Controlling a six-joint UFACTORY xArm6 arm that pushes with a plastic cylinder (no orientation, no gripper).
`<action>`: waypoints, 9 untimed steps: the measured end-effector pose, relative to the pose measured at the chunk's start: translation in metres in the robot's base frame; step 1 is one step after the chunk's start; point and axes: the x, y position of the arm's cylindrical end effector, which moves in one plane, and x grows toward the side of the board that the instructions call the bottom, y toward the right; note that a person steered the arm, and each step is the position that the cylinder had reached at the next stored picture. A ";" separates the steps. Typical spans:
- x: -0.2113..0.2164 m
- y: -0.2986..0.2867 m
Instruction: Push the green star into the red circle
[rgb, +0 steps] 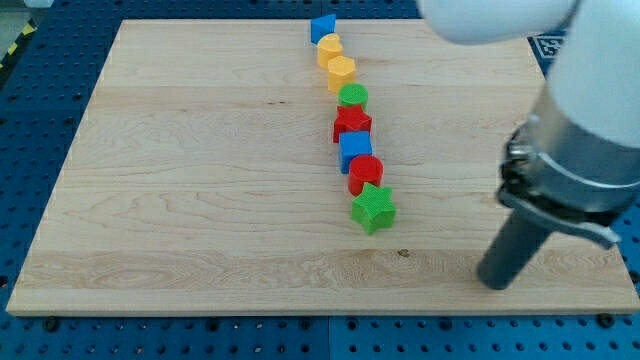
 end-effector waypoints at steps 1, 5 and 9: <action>-0.030 0.036; -0.103 0.042; -0.086 -0.054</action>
